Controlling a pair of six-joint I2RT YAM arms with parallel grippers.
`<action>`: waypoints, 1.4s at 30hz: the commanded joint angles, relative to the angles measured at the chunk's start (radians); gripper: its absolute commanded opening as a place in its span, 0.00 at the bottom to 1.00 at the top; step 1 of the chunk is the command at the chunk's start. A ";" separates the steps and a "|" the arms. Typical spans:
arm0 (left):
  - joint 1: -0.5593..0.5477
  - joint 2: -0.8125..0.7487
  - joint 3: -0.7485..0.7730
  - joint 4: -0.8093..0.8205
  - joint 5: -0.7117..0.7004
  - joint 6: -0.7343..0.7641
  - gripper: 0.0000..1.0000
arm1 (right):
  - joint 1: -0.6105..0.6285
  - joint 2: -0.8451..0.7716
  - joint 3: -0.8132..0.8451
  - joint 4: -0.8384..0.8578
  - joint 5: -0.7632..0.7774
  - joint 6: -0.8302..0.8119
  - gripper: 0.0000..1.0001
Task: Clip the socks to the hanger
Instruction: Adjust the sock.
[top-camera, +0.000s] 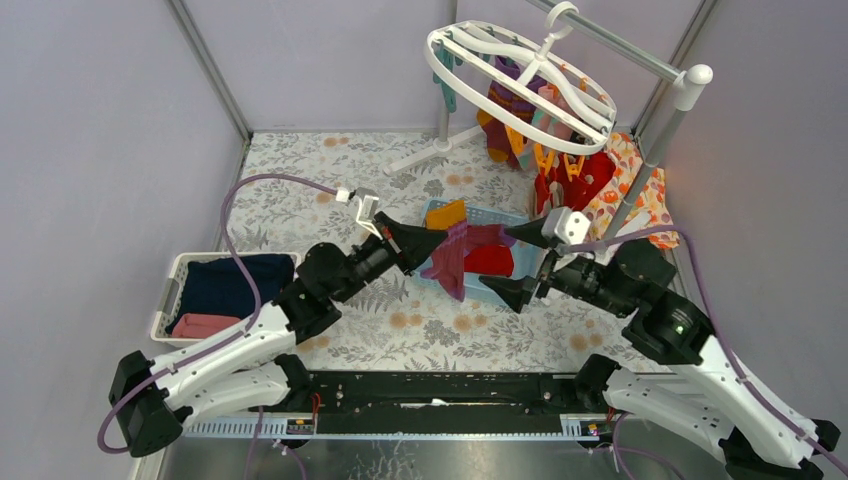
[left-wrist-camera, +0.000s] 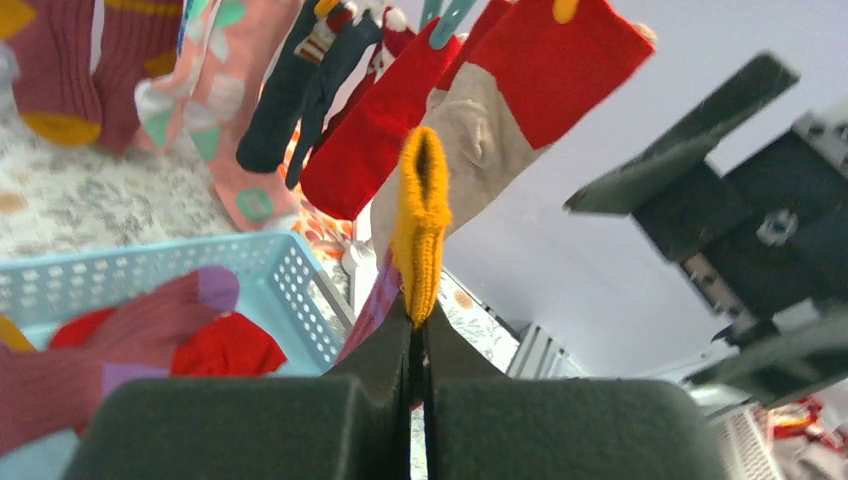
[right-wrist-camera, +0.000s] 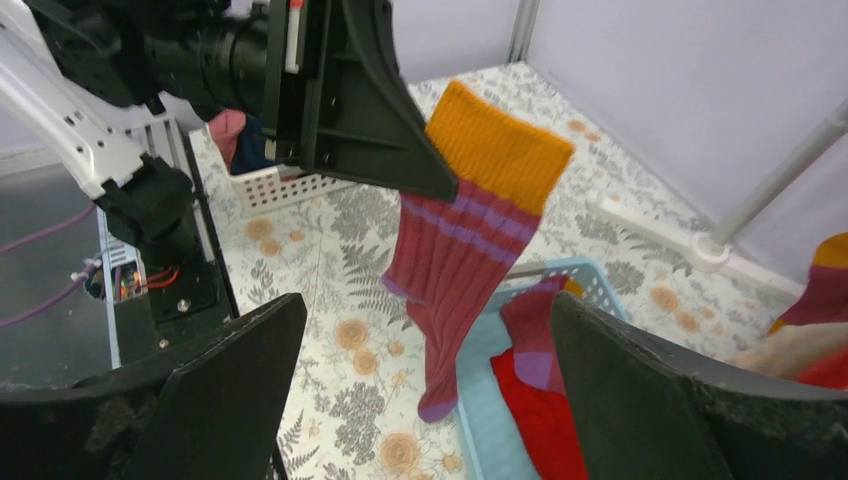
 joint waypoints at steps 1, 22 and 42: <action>-0.043 0.044 0.098 -0.122 -0.189 -0.191 0.00 | -0.002 0.038 -0.070 0.072 -0.039 0.027 1.00; -0.164 0.143 0.248 -0.336 -0.627 -0.327 0.00 | 0.322 0.297 -0.177 0.562 0.628 -0.094 0.93; -0.174 0.143 0.294 -0.365 -0.634 -0.479 0.00 | 0.472 0.488 -0.260 1.047 1.012 -0.341 0.82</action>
